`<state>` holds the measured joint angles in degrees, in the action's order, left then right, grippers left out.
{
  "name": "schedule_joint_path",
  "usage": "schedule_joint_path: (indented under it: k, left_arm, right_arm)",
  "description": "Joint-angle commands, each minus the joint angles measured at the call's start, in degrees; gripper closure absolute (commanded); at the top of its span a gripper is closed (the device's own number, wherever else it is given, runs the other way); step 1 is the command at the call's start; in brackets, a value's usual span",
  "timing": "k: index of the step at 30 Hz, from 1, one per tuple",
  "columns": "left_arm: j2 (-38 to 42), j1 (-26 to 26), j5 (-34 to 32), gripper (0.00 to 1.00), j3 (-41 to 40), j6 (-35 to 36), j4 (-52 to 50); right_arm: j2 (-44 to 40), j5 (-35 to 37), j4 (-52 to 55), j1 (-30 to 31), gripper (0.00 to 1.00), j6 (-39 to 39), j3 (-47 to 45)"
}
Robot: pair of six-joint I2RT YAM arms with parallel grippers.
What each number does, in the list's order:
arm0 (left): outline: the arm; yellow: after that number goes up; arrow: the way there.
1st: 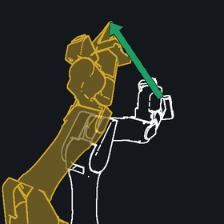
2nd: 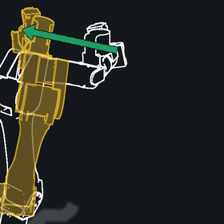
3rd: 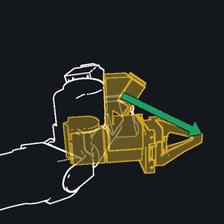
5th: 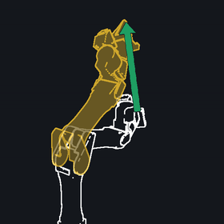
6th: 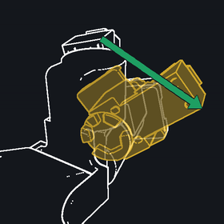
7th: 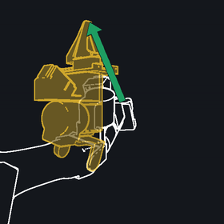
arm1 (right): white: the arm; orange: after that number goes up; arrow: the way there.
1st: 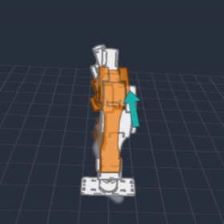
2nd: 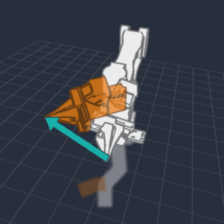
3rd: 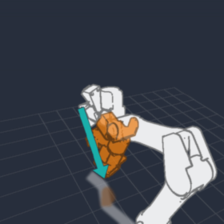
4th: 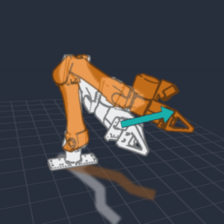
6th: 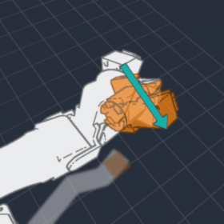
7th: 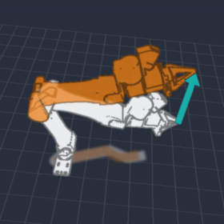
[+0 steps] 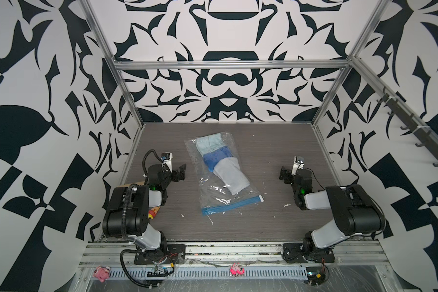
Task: Place the folded towel into the vacuum bag
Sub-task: Reset both arms
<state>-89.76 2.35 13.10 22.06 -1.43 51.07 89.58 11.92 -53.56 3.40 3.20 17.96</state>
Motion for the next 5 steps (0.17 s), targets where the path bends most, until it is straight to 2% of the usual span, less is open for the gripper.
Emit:
schedule_joint_path:
  k: [1,5]
  left_arm:
    - [-0.6,0.1,0.1,0.01,0.4,0.7,0.3]
    - [0.1,0.1,-0.2,0.01,-0.5,0.5,1.3]
  right_arm:
    - [-0.8,-0.3,-0.8,-0.2,0.01,-0.2,1.1]
    - [-0.8,-0.4,-0.8,-0.2,0.01,-0.2,1.1]
